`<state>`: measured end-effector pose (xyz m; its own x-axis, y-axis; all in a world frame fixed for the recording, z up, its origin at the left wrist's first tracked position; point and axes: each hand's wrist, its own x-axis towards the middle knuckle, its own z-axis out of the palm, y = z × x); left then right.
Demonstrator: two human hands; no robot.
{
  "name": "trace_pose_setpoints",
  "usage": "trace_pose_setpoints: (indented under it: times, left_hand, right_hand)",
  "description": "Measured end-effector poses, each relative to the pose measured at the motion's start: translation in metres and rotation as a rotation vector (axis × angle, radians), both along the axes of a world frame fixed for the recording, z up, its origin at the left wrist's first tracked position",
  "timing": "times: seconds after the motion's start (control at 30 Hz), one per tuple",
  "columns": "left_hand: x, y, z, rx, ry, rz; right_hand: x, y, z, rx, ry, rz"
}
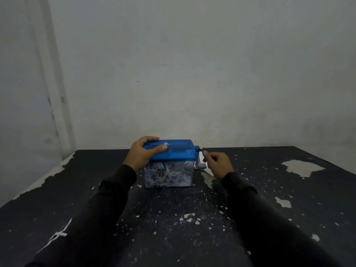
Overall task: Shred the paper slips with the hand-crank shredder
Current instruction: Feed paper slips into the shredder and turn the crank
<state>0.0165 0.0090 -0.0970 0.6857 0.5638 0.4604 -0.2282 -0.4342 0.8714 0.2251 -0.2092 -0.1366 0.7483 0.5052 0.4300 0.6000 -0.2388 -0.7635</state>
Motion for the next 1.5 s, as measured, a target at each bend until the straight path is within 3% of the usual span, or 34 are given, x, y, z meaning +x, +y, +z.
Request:
trace_pose_setpoints:
  times: [0.1,0.17,0.23,0.57,0.8,1.07,1.23,1.5]
  left_hand:
    - [0.003,0.002,0.001,-0.012,-0.007,-0.001]
    - [0.001,0.001,0.002,-0.012,-0.003,-0.006]
    - [-0.002,0.003,0.001,-0.021,-0.007,0.001]
    - [-0.013,0.006,0.001,-0.017,-0.019,0.029]
    - [-0.016,0.006,0.002,-0.009,-0.02,0.017]
    - [-0.017,0.003,0.004,0.01,-0.011,0.013]
    - [-0.018,0.002,0.004,-0.002,-0.006,0.006]
    - [-0.018,0.001,0.005,0.007,-0.008,0.008]
  right_hand:
    - [0.017,-0.007,-0.007,-0.225,-0.041,-0.226]
    - [0.024,-0.009,-0.015,-0.506,0.001,-0.261]
    - [0.025,-0.009,-0.02,-0.602,0.049,-0.261]
    - [0.029,-0.011,-0.021,-0.326,0.126,-0.238]
    - [0.037,0.003,-0.018,-0.619,0.064,-0.262]
    - [0.035,-0.005,-0.021,-0.36,-0.056,-0.251]
    - [0.041,-0.008,-0.021,-0.247,0.018,-0.283]
    - [0.042,-0.017,-0.014,-0.441,-0.048,-0.313]
